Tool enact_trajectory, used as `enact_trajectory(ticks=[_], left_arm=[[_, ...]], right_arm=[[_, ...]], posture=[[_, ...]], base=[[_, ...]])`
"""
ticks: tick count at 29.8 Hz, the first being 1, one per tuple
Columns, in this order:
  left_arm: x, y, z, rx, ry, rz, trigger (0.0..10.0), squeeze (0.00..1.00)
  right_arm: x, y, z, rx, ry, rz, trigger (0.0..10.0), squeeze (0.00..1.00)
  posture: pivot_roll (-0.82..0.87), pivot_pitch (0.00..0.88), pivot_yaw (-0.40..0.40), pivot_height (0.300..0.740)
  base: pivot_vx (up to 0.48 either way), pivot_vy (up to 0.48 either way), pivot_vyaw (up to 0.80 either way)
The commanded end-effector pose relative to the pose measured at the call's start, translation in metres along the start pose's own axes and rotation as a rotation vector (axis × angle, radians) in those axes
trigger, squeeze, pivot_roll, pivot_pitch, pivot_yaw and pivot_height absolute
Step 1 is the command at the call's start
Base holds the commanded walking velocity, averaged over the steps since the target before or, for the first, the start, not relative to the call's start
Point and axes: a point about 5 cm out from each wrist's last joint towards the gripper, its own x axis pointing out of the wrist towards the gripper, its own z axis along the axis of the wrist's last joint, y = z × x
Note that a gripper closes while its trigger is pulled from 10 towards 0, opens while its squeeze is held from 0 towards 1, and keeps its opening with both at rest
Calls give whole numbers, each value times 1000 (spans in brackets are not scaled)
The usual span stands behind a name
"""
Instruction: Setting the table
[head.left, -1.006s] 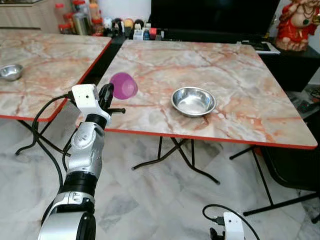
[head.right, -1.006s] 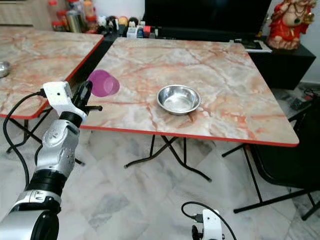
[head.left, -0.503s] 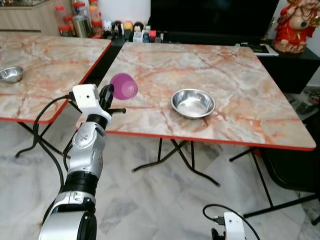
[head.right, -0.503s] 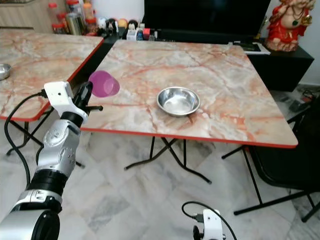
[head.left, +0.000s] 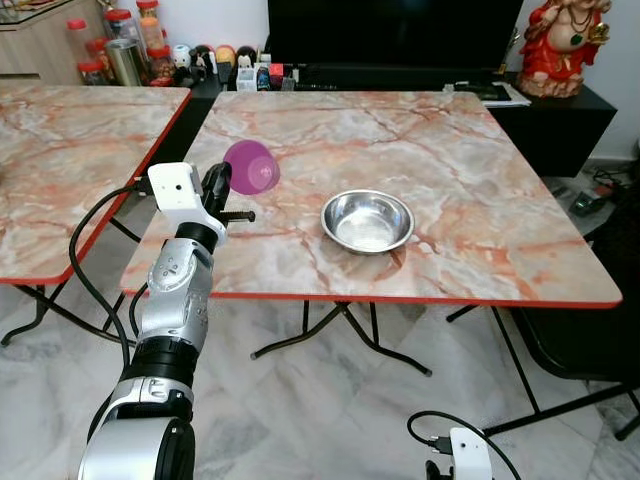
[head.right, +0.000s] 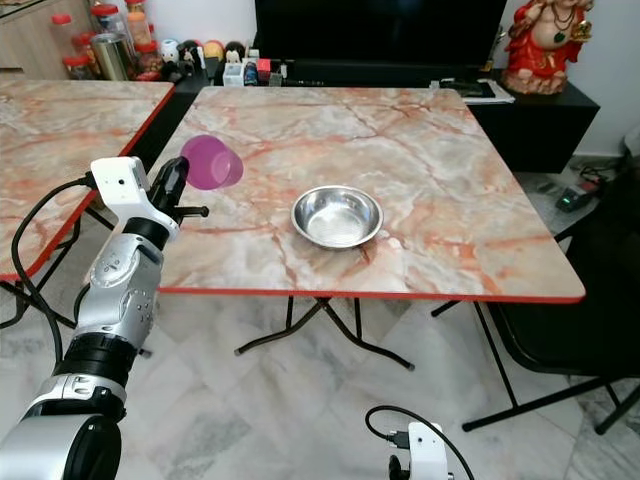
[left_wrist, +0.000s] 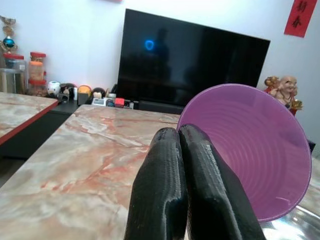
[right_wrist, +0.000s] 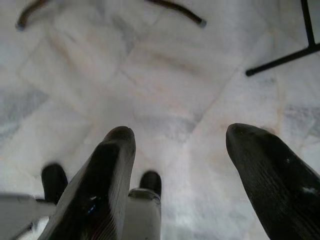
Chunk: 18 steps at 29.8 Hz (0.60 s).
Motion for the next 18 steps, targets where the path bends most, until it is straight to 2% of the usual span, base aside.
enact_trajectory(ticks=[1,18], left_arm=[[5,-9,1,-4,1,-30,10000,0],[4,-8,1,-12,-2,-23,10000,0]], right_arm=[[-1,-5,-4,-3,13,-18,10000,0],[-1,-3,-5,-20,2,8,10000,0]], posture=[[-29,0,-8,740],[-30,0,-8,740]], base=[[409,0,0],[384,0,0]])
